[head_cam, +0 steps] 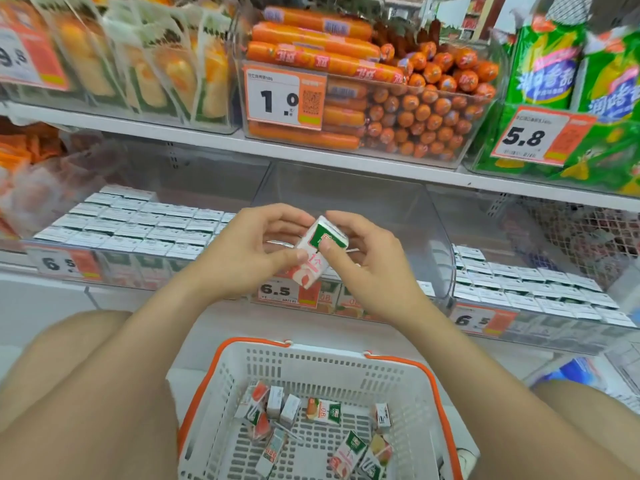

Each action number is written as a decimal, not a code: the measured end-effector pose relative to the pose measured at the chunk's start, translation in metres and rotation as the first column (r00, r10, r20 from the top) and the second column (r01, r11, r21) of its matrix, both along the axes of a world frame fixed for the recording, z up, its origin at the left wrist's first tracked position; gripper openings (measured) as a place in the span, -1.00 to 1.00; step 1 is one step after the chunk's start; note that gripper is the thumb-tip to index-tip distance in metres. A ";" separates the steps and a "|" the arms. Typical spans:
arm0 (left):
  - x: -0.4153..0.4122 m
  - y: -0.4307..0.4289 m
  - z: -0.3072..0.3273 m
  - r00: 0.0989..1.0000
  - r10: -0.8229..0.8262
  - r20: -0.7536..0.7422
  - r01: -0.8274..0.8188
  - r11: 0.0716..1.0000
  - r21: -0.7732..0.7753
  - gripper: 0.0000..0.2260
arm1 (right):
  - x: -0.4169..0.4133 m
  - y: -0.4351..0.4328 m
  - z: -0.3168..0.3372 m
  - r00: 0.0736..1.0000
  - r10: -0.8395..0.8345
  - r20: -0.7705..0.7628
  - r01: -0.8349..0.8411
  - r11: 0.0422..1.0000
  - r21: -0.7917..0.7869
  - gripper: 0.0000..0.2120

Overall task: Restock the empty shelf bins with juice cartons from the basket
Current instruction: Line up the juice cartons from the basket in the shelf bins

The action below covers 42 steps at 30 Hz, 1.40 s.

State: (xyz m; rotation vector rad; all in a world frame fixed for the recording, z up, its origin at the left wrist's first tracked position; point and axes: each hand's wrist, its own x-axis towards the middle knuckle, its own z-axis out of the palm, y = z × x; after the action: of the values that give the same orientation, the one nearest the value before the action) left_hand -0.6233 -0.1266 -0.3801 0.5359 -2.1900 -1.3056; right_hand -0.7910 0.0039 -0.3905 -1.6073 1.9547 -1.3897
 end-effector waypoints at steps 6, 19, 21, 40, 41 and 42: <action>0.058 -0.049 0.029 0.986 0.163 0.041 -0.159 0.984 -0.086 -0.90 | 0.047 -0.041 0.005 0.992 -0.027 0.123 0.036 0.996 -0.077 -0.75; 0.120 -0.172 -0.048 0.425 0.515 0.744 -0.194 0.855 -0.481 -0.20 | 0.123 -0.263 0.002 0.708 0.006 -0.706 0.085 0.992 0.093 -0.68; 0.119 -0.171 -0.047 0.409 0.510 0.757 -0.171 0.858 -0.485 -0.22 | 0.125 -0.292 -0.003 0.814 0.024 -0.580 0.101 0.978 0.181 -0.62; 0.108 -0.117 -0.024 0.601 0.572 0.559 -0.226 0.792 -0.567 -0.65 | 0.126 -0.246 -0.001 0.812 0.133 -0.568 -0.037 0.983 0.178 -0.69; 0.108 -0.107 -0.023 0.647 0.583 0.491 -0.267 0.777 -0.570 -0.69 | 0.126 -0.219 0.000 0.808 0.073 -0.585 -0.023 0.995 0.093 -0.74; 0.109 -0.096 -0.023 0.691 0.578 0.435 -0.301 0.777 -0.553 -0.72 | 0.126 -0.191 -0.001 0.797 0.024 -0.603 -0.008 1.000 0.028 -0.79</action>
State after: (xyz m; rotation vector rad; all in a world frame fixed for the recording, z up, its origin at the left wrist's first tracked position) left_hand -0.5139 -0.2225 -0.4026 1.3343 -2.4792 -0.3501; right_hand -0.6653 -0.1874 -0.3915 -2.2554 2.2500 -0.8888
